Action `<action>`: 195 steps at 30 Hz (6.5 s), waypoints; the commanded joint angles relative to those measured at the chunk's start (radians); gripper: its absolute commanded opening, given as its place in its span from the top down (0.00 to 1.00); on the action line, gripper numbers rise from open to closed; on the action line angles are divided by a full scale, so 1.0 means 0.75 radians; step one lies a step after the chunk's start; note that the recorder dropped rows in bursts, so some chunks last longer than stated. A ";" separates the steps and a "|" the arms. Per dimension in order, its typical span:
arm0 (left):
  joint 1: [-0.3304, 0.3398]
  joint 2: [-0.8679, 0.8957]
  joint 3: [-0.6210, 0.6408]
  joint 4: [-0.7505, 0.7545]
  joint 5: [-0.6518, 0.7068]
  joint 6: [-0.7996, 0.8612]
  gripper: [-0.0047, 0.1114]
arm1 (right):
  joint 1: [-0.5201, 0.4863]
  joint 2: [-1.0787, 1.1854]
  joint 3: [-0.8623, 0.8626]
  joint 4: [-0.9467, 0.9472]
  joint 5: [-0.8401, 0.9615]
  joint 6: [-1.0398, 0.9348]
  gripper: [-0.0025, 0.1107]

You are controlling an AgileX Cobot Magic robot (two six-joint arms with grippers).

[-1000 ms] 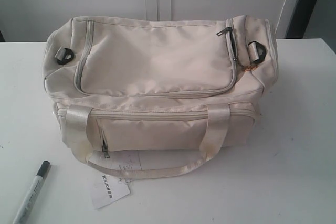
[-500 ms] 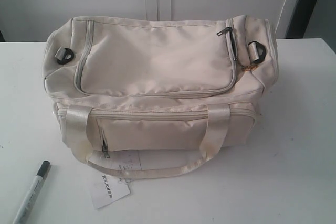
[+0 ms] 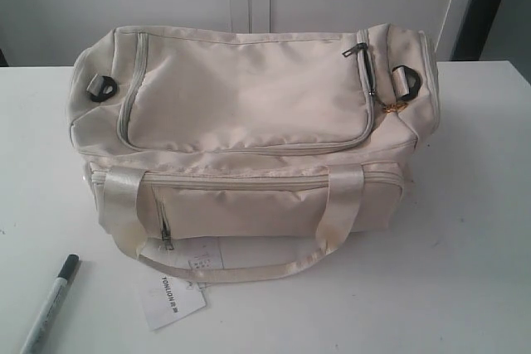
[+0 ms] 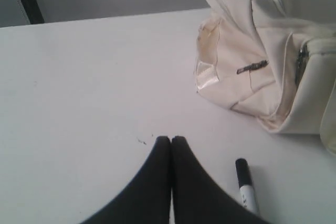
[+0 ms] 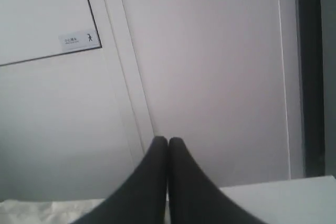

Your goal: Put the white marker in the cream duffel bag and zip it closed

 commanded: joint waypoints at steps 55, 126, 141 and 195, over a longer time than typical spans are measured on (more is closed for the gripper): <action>0.003 -0.007 0.004 -0.120 0.082 -0.642 0.96 | -0.046 1.269 -1.063 0.461 1.037 -0.539 0.37; -0.171 1.185 -0.978 -1.017 0.564 1.059 0.96 | -0.049 1.323 -1.064 0.728 1.071 -0.812 0.98; -0.357 1.473 -1.130 -0.843 0.827 1.068 0.96 | -0.049 1.323 -1.064 0.728 1.071 -0.812 0.98; -0.831 1.966 -1.664 -0.005 0.418 0.295 0.96 | -0.049 1.323 -1.064 0.728 1.071 -0.812 0.98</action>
